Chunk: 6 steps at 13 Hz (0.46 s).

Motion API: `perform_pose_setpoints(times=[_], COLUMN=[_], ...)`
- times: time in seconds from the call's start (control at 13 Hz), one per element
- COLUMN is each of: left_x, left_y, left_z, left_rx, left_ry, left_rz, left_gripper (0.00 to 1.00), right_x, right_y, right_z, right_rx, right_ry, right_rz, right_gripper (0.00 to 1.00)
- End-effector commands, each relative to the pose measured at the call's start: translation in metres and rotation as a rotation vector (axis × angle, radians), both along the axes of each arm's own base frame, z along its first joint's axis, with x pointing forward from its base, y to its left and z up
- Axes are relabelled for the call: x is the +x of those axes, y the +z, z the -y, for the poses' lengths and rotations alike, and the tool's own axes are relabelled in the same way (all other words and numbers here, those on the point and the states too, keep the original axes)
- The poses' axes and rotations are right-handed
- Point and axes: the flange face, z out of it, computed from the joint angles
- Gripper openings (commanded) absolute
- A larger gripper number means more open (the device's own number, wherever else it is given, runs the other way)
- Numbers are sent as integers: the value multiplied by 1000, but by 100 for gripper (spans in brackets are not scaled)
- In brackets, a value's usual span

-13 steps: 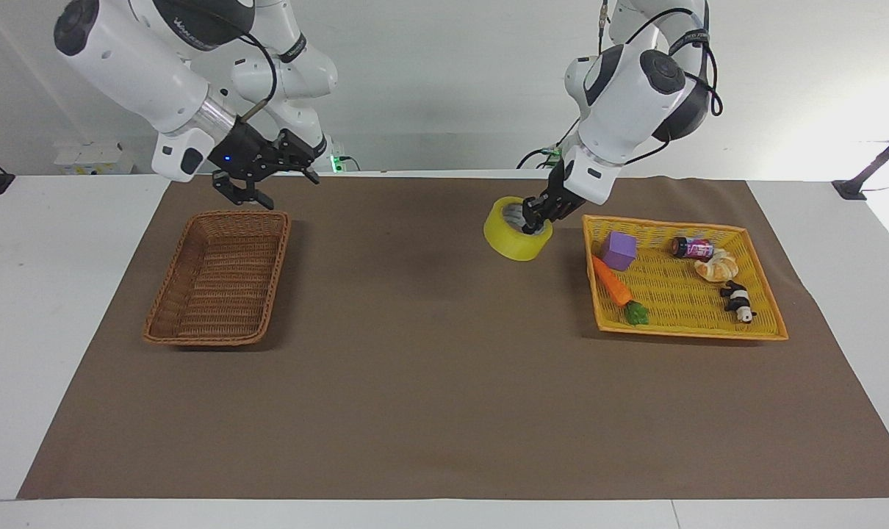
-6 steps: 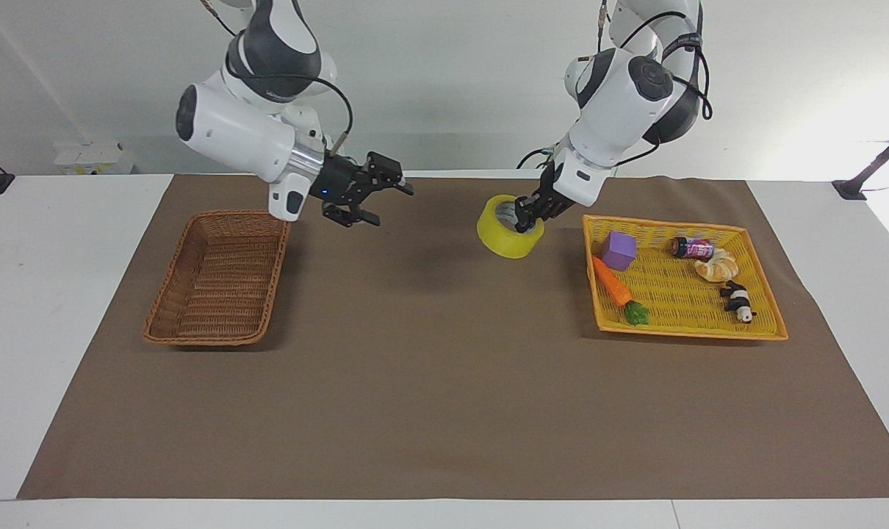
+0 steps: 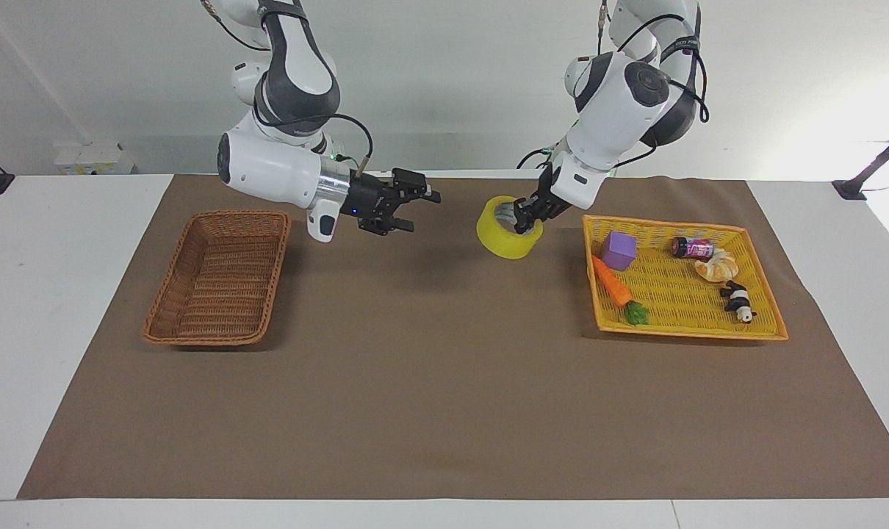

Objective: Move tape to another basket
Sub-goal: 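Lift the tape with the left gripper while the right gripper reaches toward it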

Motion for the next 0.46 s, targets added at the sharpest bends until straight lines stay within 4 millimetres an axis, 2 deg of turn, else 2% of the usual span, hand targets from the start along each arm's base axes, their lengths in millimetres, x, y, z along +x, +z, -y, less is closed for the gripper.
perform_pose_setpoints(times=[0.0,0.08,0.38], left_x=[-9,-9,-11], left_y=[7,7,3], left_z=[-2,-2,-2], left_rx=[-16,-16,-10], left_ry=[8,15,26], left_rz=[-1,-2,-12], left_gripper=[0,0,0], right_x=[0,-4,-4], right_y=[-14,-13,-7], right_z=[-24,-33,-42], right_rx=[29,33,95], right_ry=[-47,-47,-89], right_rz=[-25,-41,-88], right_gripper=[99,99,99])
